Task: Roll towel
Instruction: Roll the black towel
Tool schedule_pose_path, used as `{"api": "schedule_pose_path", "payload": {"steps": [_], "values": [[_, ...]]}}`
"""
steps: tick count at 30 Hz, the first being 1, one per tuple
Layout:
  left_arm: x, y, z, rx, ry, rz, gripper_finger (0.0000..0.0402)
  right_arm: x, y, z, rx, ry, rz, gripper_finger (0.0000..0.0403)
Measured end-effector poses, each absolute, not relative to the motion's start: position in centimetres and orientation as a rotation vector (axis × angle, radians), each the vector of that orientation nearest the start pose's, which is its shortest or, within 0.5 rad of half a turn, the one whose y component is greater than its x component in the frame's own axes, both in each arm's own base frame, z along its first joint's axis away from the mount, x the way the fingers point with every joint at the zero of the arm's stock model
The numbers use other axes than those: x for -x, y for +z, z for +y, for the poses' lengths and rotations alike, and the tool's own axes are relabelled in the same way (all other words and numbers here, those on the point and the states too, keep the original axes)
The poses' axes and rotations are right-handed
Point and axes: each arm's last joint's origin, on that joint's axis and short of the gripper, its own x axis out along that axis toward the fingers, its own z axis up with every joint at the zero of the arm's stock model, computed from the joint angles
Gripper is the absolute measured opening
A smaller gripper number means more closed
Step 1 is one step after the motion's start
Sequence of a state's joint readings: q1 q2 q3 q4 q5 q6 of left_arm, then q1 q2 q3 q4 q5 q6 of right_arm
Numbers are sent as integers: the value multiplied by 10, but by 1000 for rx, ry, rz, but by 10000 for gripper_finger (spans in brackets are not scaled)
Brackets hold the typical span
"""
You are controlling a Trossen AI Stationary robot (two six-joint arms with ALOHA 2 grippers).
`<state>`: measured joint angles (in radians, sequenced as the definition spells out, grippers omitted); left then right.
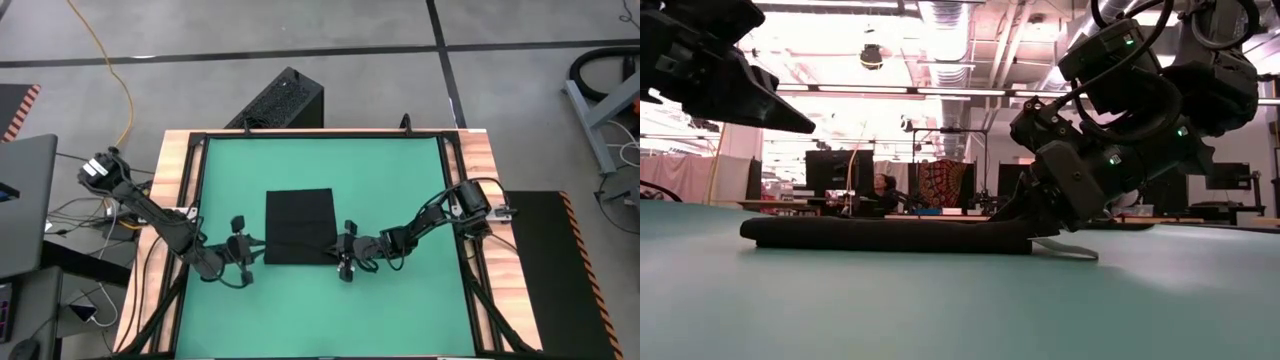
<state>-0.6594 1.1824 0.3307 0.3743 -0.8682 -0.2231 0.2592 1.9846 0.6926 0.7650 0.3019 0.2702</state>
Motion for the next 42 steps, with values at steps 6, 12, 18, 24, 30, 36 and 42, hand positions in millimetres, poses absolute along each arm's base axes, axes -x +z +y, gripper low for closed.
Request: {"api": "schedule_pose_path", "payload": {"steps": [6,12,18,24,30,36,42], "values": [[-176,165,-108,-87,239,312,41,-325,78,77,-131,-104,498,16],[-176,165,-108,-139,227,319,41,-325,78,77,-138,-105,498,16],[-176,166,-108,-48,235,302,41,-325,78,77,-139,-103,498,16],[-181,161,-104,5,103,388,79,-325,78,77,-140,-103,499,16],[-182,160,-104,-44,39,409,164,-325,78,77,-142,-103,499,16],[-185,143,-109,-124,19,481,194,-325,78,77,-142,-101,500,16],[-193,121,-114,-200,16,520,195,-325,78,77,-142,-101,500,16]]}}
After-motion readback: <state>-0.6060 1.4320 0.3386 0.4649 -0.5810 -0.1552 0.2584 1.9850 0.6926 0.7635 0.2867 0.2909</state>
